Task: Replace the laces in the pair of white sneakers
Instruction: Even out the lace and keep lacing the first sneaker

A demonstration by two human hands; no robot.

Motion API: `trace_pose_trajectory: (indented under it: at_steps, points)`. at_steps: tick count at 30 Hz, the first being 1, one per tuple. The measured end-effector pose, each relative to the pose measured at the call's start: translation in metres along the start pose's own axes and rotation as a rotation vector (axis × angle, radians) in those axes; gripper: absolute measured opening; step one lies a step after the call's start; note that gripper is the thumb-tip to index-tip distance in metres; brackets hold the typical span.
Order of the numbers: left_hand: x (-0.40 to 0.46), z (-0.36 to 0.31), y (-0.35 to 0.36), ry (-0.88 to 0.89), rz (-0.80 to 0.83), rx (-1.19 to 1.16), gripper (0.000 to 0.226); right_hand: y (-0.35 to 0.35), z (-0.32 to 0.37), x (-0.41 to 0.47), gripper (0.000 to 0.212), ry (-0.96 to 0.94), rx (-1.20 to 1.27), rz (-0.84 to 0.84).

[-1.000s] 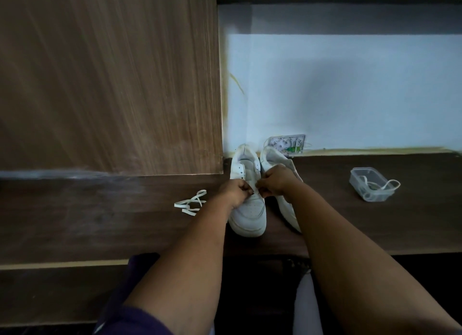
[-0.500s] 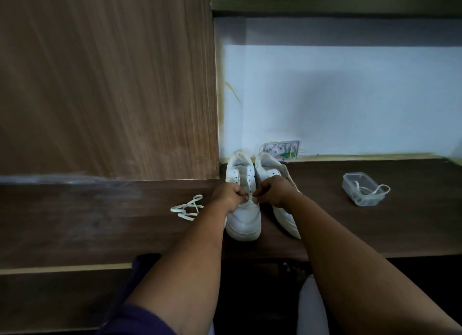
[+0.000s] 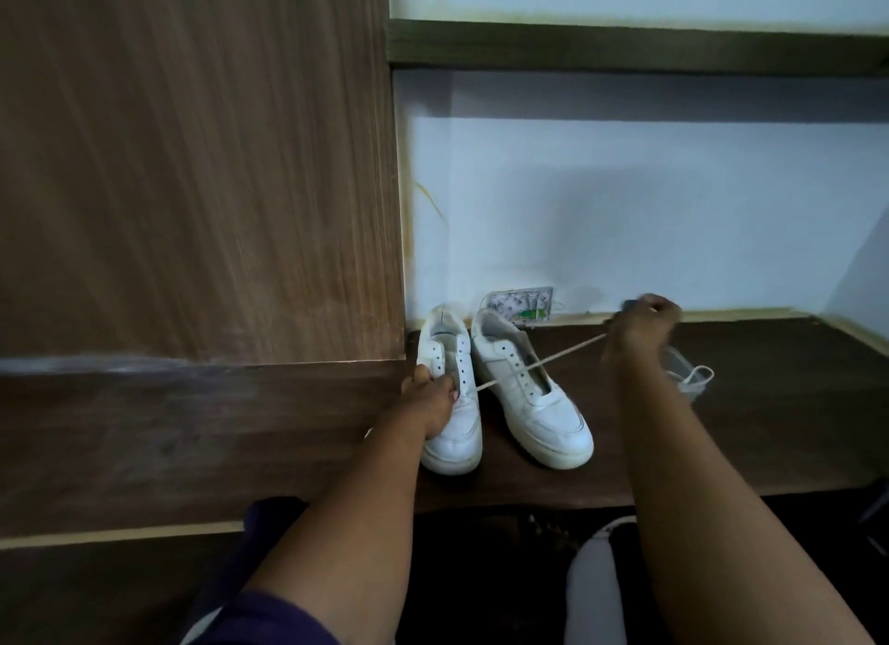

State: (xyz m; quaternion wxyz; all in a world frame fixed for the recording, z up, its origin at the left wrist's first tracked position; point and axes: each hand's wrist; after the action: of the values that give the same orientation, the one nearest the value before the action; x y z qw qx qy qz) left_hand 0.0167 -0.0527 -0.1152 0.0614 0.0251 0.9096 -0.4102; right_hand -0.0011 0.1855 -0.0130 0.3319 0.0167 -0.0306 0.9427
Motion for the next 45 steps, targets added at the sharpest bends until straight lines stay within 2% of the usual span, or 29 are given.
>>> trace_pose_trajectory:
  at_steps: [2,4,5,7,10,12,15,19,21,24,27,30,33,35,38,39,40,41,43,45]
  points:
    - [-0.001,-0.004,-0.002,0.009,0.015,0.048,0.032,0.022,-0.008,-0.018,0.013,-0.267,-0.446,0.278]
    - [-0.004,-0.011,-0.007,0.019,0.029,0.067,0.033,0.049,-0.027,-0.042,0.022,-0.489,-0.913,0.711]
    - [-0.003,-0.013,-0.01,0.023,0.024,0.082,0.035,0.057,-0.035,-0.052,0.03,-0.564,-1.119,0.865]
    - [-0.006,-0.019,-0.017,0.022,0.013,0.091,0.034,0.064,-0.043,-0.066,0.04,-0.598,-1.365,0.996]
    - [-0.008,-0.021,-0.026,0.021,-0.004,0.034,0.037,0.062,-0.041,-0.072,0.037,-0.458,-1.349,1.085]
    - [-0.009,-0.02,-0.033,-0.01,0.002,-0.025,0.042,0.057,-0.035,-0.069,0.031,-0.33,-1.195,1.093]
    - [-0.012,-0.017,-0.052,-0.018,-0.055,-0.076,0.035,0.05,-0.031,-0.06,0.013,-0.279,-1.021,1.04]
    - [-0.019,-0.017,-0.08,0.01,-0.246,-0.165,0.038,0.049,-0.035,-0.058,0.033,0.038,-0.513,0.911]
    - [-0.026,-0.021,-0.094,0.014,-0.329,-0.168,0.039,0.054,-0.037,-0.062,0.034,0.142,-0.349,0.871]
    - [-0.041,-0.028,-0.122,0.051,-0.416,-0.299,0.042,0.058,-0.041,-0.06,0.032,0.242,-0.278,0.8]
    - [-0.059,-0.026,-0.147,0.099,-0.473,-0.639,0.043,0.055,-0.048,-0.056,0.035,0.306,-0.265,0.789]
    - [-0.073,-0.02,-0.162,0.03,-0.515,-0.956,0.037,0.053,-0.048,-0.056,0.036,0.313,-0.299,0.816]
    - [-0.086,-0.024,-0.177,-0.019,-0.462,-1.418,0.038,0.054,-0.05,-0.055,0.037,0.296,-0.392,0.849]
    - [-0.096,-0.03,-0.189,0.082,-0.442,-1.747,0.042,0.053,-0.049,-0.055,0.035,0.247,-0.514,0.858]
    - [-0.104,-0.038,-0.194,0.28,-0.314,-2.074,0.045,0.056,-0.049,-0.051,0.033,0.16,-0.587,0.762]
    - [-0.104,-0.041,-0.191,0.307,-0.265,-2.076,0.041,0.058,-0.049,-0.05,0.03,0.092,-0.617,0.714]
    - [-0.101,-0.044,-0.187,0.299,-0.259,-1.972,0.033,0.06,-0.048,-0.049,0.03,-0.006,-0.667,0.664]
    - [-0.098,-0.047,-0.181,0.278,-0.311,-1.737,0.025,0.061,-0.048,-0.049,0.032,-0.12,-0.713,0.622]
    - [-0.089,-0.052,-0.165,0.271,-0.466,-1.113,0.02,0.062,-0.043,-0.054,0.038,-0.323,-0.735,0.589]
    - [-0.079,-0.052,-0.152,0.26,-0.497,-0.787,0.023,0.063,-0.036,-0.061,0.042,-0.431,-0.712,0.584]
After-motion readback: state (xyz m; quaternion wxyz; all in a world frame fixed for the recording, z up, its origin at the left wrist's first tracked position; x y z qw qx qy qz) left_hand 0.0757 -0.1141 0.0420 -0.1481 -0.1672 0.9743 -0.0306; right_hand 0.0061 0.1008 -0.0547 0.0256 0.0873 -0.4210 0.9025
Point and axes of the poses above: each hand's wrist, its own x-axis towards the middle knuckle, its own y-axis out of the palm, z = x × y, and after that the axes turned 13 degrees about -x, right-handed
